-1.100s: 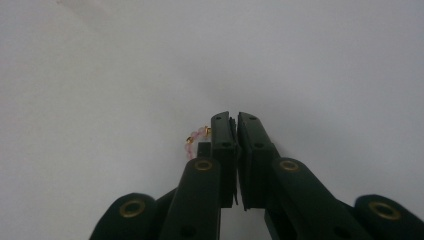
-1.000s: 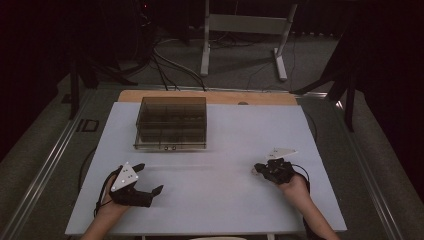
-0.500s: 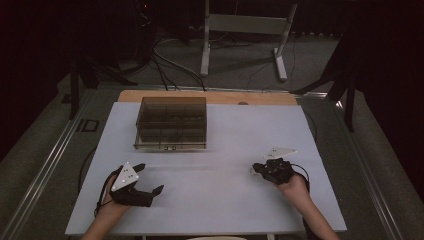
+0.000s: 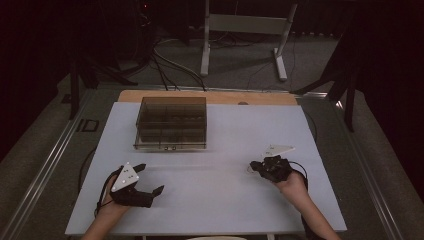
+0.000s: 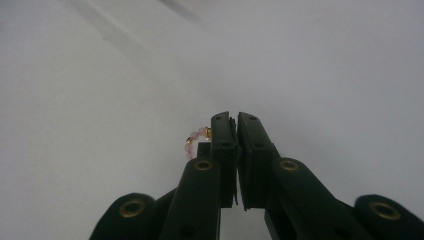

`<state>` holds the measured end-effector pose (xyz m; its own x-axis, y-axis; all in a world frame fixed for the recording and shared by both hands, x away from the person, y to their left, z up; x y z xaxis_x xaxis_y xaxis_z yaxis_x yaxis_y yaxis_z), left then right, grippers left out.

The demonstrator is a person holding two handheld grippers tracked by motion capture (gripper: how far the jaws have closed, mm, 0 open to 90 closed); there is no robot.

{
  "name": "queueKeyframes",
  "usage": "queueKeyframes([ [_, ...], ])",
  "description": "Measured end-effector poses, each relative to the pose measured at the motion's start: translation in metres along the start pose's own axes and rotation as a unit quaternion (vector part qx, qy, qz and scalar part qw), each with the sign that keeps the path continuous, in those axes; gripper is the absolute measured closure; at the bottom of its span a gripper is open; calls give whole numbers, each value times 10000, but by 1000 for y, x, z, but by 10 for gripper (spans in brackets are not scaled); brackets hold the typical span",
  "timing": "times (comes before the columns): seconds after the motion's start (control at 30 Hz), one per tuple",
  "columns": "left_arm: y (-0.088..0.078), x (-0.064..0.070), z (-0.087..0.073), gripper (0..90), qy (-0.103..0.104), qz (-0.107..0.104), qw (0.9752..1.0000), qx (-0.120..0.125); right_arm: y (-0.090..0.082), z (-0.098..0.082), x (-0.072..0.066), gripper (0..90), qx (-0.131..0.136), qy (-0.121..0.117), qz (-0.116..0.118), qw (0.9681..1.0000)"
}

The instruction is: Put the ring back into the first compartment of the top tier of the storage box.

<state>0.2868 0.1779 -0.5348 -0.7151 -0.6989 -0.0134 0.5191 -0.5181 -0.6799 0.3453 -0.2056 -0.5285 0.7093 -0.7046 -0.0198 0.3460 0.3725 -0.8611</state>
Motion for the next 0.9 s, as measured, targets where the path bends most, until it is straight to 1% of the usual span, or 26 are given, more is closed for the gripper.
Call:
queueKeyframes([
  [0.17, 0, 0, 0, 42, -14, 10, 10000, 4, -1, 8, -3, 877, 13, -53, 0, 10000],
  [0.3, 0, 0, 0, 42, -13, 3, 10000, 3, 0, 13, -6, 877, -2, -88, 53, 9999],
  [0.47, 0, 0, 0, 42, 22, 7, 10000, -12, 0, 18, -8, 877, 0, -136, 84, 9999],
  [0.5, 0, 0, 0, 42, 27, 8, 10000, -7, 0, 21, -10, 877, -7, -181, 85, 9998],
  [0.63, 0, 0, 0, 42, 21, 10, 10000, -10, 1, 27, -12, 877, -16, -227, 81, 9997],
  [0.83, -1, 0, 0, 42, 21, 7, 10000, -5, 0, 36, -14, 877, 12, -279, 150, 9995],
  [0.9, 0, 0, 0, 42, 22, -4, 10000, -1, 1, 38, -15, 877, -8, -301, 128, 9995],
])
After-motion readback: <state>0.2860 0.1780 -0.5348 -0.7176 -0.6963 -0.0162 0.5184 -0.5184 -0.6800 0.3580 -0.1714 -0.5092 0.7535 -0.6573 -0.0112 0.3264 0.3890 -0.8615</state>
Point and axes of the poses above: each handheld gripper's, and its own axes: y roughly forward along the jaws, z roughly out of its top, x roughly to its right, the point moved 6 cm from there along y, roughly forward along the jaws, and after that the axes turned 13 degrees about -x, right-handed, at the moved point
